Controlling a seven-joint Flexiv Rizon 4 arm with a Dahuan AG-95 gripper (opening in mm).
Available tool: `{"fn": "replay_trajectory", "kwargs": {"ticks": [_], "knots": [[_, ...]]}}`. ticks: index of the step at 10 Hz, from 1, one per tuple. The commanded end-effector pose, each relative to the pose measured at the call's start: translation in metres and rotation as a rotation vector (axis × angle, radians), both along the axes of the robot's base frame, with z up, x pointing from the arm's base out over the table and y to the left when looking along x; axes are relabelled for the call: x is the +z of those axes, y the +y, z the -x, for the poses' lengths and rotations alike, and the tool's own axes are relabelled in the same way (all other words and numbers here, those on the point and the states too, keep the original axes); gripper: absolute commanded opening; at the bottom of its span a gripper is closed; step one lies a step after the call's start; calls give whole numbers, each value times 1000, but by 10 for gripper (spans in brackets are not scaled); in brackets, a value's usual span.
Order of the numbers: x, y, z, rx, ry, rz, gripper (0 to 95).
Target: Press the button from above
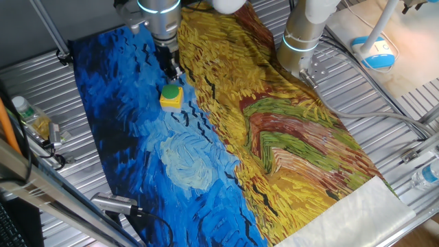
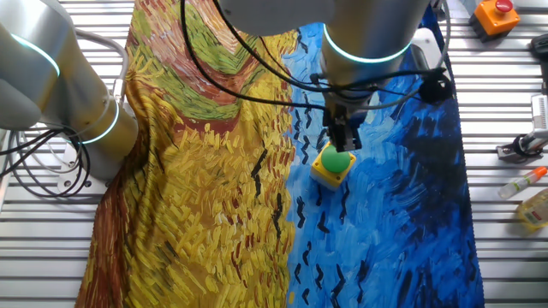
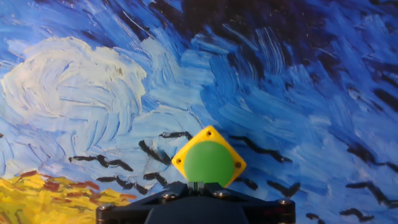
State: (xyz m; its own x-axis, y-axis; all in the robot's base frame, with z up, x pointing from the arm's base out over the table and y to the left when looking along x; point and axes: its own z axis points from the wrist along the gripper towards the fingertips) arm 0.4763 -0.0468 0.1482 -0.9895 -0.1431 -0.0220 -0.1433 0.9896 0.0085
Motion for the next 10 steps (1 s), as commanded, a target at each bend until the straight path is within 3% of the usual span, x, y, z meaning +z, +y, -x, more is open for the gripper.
{"fn": "replay_trajectory", "kwargs": {"ticks": [1, 10], "knots": [[-7, 1, 0, 16, 11, -19, 0], [-12, -10, 10, 23, 14, -27, 0]]}}
